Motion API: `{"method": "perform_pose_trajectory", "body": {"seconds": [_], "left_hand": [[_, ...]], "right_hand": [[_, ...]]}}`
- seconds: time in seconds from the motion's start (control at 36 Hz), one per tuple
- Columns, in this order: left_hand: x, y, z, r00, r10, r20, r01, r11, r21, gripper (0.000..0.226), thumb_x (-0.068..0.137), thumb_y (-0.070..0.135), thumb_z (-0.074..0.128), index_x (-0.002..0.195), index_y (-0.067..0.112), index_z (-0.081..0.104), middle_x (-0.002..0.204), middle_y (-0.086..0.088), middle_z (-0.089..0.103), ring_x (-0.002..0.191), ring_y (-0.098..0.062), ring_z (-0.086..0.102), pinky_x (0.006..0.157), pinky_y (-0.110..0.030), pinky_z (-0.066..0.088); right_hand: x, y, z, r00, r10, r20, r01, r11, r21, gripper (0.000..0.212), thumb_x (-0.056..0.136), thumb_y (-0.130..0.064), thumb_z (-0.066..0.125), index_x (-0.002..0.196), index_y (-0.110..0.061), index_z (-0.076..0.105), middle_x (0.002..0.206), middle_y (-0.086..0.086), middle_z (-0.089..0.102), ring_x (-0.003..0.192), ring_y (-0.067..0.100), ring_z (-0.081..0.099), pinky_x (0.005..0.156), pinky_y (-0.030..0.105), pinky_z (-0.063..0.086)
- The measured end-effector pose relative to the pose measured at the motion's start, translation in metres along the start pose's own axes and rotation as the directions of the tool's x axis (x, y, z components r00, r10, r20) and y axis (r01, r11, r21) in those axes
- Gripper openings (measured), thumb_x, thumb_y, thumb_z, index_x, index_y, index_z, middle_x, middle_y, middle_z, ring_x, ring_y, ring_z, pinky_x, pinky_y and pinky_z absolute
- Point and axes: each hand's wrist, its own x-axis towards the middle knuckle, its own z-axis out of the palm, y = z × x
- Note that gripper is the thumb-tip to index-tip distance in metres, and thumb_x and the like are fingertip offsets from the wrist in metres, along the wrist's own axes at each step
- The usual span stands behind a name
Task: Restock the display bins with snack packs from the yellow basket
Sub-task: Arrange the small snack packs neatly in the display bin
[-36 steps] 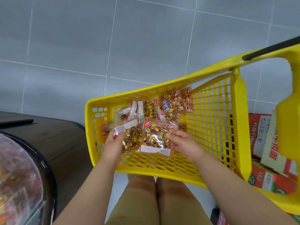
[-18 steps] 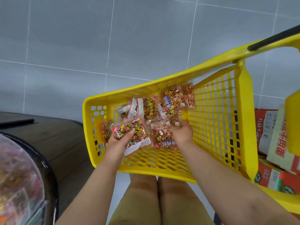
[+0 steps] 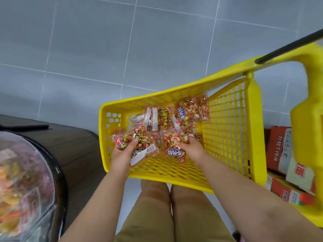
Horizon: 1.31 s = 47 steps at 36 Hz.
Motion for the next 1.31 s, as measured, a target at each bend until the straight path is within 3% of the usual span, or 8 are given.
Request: {"method": "perform_pose_trajectory", "body": {"seconds": [0.28,0.44,0.72,0.92,1.03,1.14,1.22,1.31], "left_hand": [[-0.091,0.050,-0.030,0.995,0.081,-0.051,-0.089,0.983,-0.162,0.030,0.079,0.025,0.078,0.107,0.022,0.068,0.101,-0.008,0.074,0.092,-0.031,0.071,0.081,-0.052,0.057],[-0.144,0.074,-0.070,0.980,0.157,-0.124,-0.186,0.945,-0.268,0.016,0.080,0.019,0.077,0.094,0.021,0.071,0.094,-0.007,0.076,0.083,-0.028,0.072,0.084,-0.057,0.054],[-0.198,0.077,-0.166,0.935,0.238,-0.264,-0.338,0.824,-0.454,0.023,0.081,0.023,0.076,0.101,0.023,0.066,0.082,0.002,0.076,0.067,-0.017,0.073,0.048,-0.030,0.054],[-0.215,0.059,-0.255,0.892,0.215,-0.397,-0.401,0.781,-0.479,0.030,0.076,0.031,0.081,0.097,0.035,0.060,0.085,0.013,0.069,0.073,-0.007,0.065,0.038,-0.021,0.049],[-0.215,0.047,-0.315,0.876,0.197,-0.441,-0.410,0.787,-0.461,0.038,0.073,0.035,0.083,0.105,0.031,0.063,0.108,0.002,0.070,0.097,-0.020,0.067,0.080,-0.048,0.058],[-0.217,0.044,-0.379,0.853,0.186,-0.487,-0.431,0.779,-0.456,0.046,0.075,0.036,0.082,0.115,0.029,0.062,0.110,0.001,0.066,0.091,-0.020,0.064,0.053,-0.035,0.057],[-0.213,0.041,-0.427,0.833,0.198,-0.516,-0.438,0.806,-0.399,0.077,0.072,0.044,0.082,0.139,0.024,0.049,0.133,-0.003,0.057,0.113,-0.026,0.058,0.087,-0.047,0.054],[-0.213,0.037,-0.467,0.812,0.248,-0.528,-0.486,0.789,-0.376,0.053,0.072,0.039,0.082,0.118,0.027,0.059,0.119,0.004,0.065,0.101,-0.017,0.060,0.095,-0.046,0.049]], "right_hand": [[-0.104,-0.083,-0.030,0.968,-0.237,0.077,0.188,0.898,0.399,0.072,0.081,-0.038,0.070,0.143,-0.019,0.038,0.129,0.004,0.059,0.116,0.023,0.058,0.095,0.045,0.049],[-0.167,-0.132,-0.011,0.928,-0.277,0.249,0.067,0.782,0.620,0.034,0.091,-0.041,0.054,0.103,-0.012,0.066,0.094,0.010,0.073,0.081,0.026,0.072,0.058,0.043,0.057],[-0.242,-0.170,0.078,0.749,-0.290,0.595,0.145,0.949,0.281,0.016,0.094,-0.019,0.054,0.108,-0.014,0.058,0.091,0.005,0.073,0.076,0.018,0.071,0.060,0.031,0.057],[-0.281,-0.174,0.180,0.675,-0.312,0.669,0.274,0.947,0.166,0.054,0.084,0.015,0.052,0.130,-0.012,0.042,0.109,0.009,0.064,0.086,0.018,0.066,0.069,0.025,0.053],[-0.304,-0.172,0.241,0.673,-0.302,0.675,0.289,0.948,0.137,0.020,0.088,-0.005,0.060,0.102,-0.019,0.056,0.080,-0.004,0.073,0.067,0.005,0.068,0.058,0.019,0.053],[-0.326,-0.167,0.302,0.678,-0.301,0.671,0.290,0.948,0.132,0.008,0.091,-0.019,0.059,0.099,-0.023,0.057,0.076,-0.009,0.073,0.066,0.004,0.069,0.054,0.020,0.053],[-0.343,-0.160,0.347,0.607,-0.287,0.741,0.270,0.951,0.147,0.027,0.090,-0.008,0.060,0.111,-0.022,0.052,0.090,-0.005,0.074,0.074,0.012,0.071,0.055,0.022,0.054],[-0.361,-0.153,0.391,0.542,-0.263,0.798,0.358,0.932,0.064,0.077,0.077,0.009,0.066,0.140,-0.019,0.031,0.141,0.007,0.046,0.085,0.021,0.071,0.064,0.027,0.057]]}}
